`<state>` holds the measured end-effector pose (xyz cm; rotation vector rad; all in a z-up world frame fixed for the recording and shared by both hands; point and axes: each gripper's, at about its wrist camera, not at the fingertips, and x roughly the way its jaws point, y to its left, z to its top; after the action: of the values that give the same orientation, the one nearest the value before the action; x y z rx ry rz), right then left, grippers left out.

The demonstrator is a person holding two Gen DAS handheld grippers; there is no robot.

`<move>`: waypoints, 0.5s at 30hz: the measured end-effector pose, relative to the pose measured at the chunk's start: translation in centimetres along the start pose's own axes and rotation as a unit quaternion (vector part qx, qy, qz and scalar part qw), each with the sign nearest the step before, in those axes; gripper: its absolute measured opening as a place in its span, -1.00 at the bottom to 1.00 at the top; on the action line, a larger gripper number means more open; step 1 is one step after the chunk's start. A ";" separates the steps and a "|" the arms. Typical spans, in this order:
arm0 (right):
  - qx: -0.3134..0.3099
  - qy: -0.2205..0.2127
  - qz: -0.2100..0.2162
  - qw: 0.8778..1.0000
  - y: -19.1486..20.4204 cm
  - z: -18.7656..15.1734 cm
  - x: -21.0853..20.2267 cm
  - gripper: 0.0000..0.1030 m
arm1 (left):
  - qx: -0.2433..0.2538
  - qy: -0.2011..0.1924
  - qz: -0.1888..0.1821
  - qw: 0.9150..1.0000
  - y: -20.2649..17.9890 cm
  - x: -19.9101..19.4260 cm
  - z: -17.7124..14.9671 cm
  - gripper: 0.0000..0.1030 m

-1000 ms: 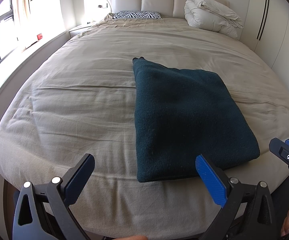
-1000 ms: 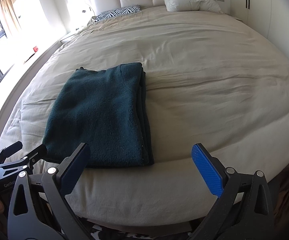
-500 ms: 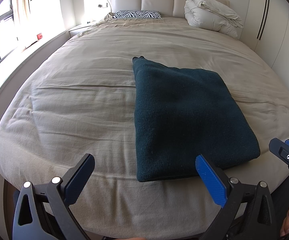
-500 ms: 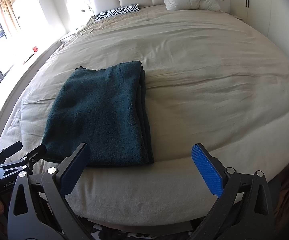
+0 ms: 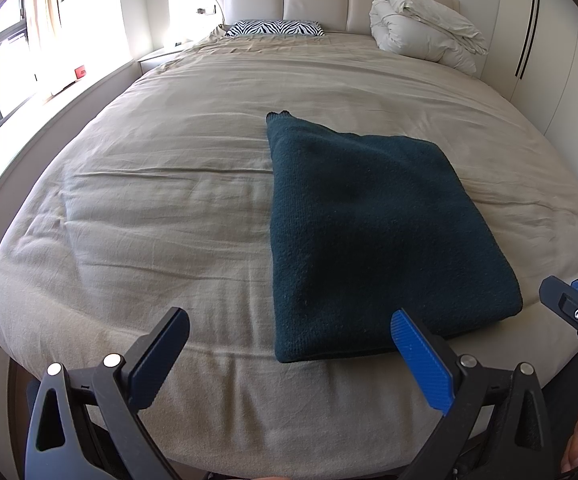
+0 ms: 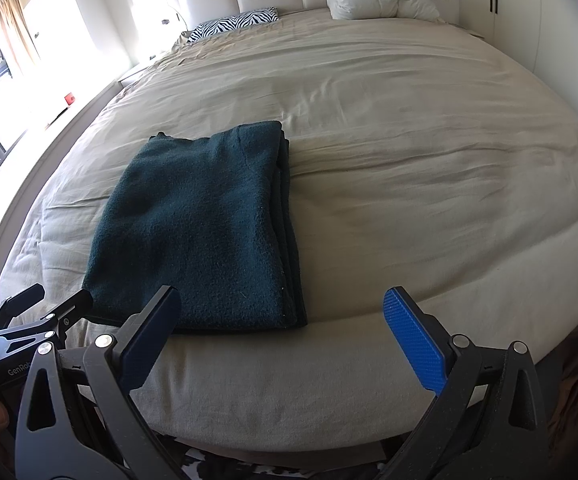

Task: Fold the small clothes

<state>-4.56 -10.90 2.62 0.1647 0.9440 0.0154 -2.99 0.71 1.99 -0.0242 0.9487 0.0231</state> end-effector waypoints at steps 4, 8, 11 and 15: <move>0.001 0.001 0.000 1.000 -0.1 0.0 0.0 1.00 | 0.000 0.001 -0.001 1.000 0.1 0.1 -0.1 1.00; 0.001 0.001 0.000 1.000 -0.1 -0.1 0.1 1.00 | 0.001 0.002 -0.001 1.000 0.2 0.1 -0.2 1.00; 0.002 0.003 0.001 1.000 -0.1 -0.2 0.2 1.00 | 0.002 0.004 -0.001 1.000 0.3 0.2 -0.2 1.00; 0.003 0.005 0.001 1.000 -0.1 -0.3 0.3 1.00 | 0.002 0.004 -0.001 1.000 0.3 0.1 -0.2 1.00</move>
<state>-4.60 -10.92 2.16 0.1721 0.9535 0.0146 -3.09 1.00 1.76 -0.0220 0.9564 0.0193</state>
